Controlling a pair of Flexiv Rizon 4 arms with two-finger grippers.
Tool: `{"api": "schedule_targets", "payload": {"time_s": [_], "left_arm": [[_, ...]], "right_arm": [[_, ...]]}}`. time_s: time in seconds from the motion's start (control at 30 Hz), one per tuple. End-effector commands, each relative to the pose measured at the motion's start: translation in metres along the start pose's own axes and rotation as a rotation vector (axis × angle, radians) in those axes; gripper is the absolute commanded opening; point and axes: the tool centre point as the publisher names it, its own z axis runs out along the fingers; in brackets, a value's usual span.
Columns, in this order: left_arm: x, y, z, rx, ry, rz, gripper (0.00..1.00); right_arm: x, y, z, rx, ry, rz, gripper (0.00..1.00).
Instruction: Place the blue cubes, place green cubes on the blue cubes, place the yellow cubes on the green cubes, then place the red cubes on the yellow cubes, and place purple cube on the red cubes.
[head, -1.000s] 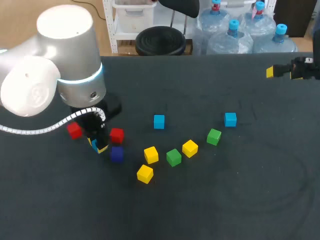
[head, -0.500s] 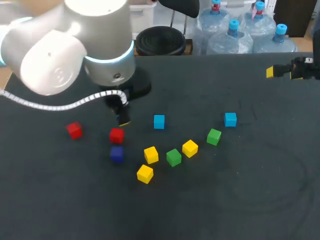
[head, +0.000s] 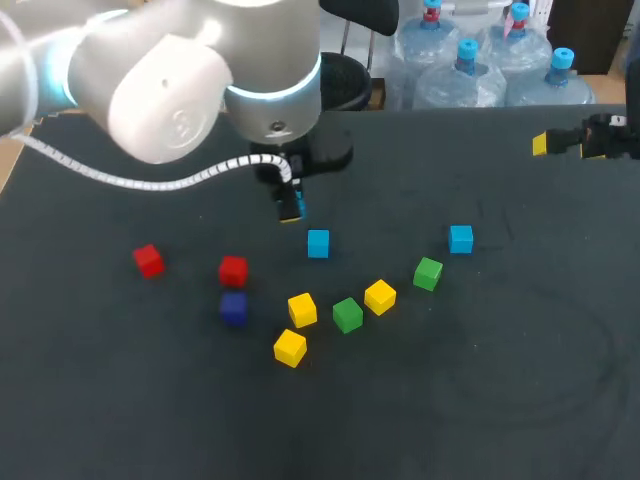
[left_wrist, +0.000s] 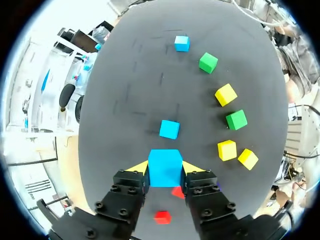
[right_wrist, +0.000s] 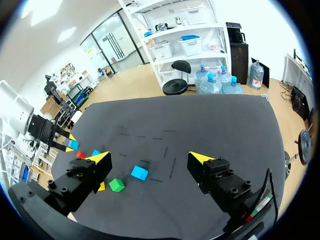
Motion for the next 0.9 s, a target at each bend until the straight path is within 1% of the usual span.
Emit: {"api": "schedule_targets", "payload": {"time_s": [0.03,0.4,0.43,0.5,0.57,0.63,0.7,0.77,0.9], "left_arm": [[-0.008,0.005,0.000,0.008,0.027,0.002,0.00],[-0.008,0.005,0.000,0.008,0.027,0.002,0.00],[-0.016,0.009,0.002,0.011,-0.004,0.053,0.00],[-0.038,0.013,0.007,0.037,0.009,0.149,0.00],[-0.056,0.014,0.013,0.061,-0.004,0.206,0.00],[-0.070,0.012,0.019,0.078,-0.023,0.242,0.00],[-0.081,0.008,0.024,0.099,-0.020,0.268,0.00],[-0.087,0.003,0.028,0.114,-0.033,0.281,0.00],[-0.097,-0.004,0.032,0.155,-0.033,0.287,0.00]], "right_arm": [[0.000,-0.001,0.001,-0.003,0.001,-0.001,1.00],[0.000,-0.001,0.001,-0.003,0.001,-0.001,1.00],[0.000,-0.001,0.001,-0.003,0.001,-0.001,1.00],[0.000,-0.001,0.001,-0.003,0.001,-0.001,1.00],[0.000,-0.001,0.001,-0.003,0.001,-0.001,1.00],[0.000,-0.001,0.001,-0.003,0.001,-0.001,1.00],[0.000,-0.001,0.001,-0.003,0.001,-0.001,1.00],[0.000,-0.001,0.001,-0.003,0.001,-0.001,1.00],[0.000,-0.001,0.001,-0.003,0.001,-0.001,1.00]]}}
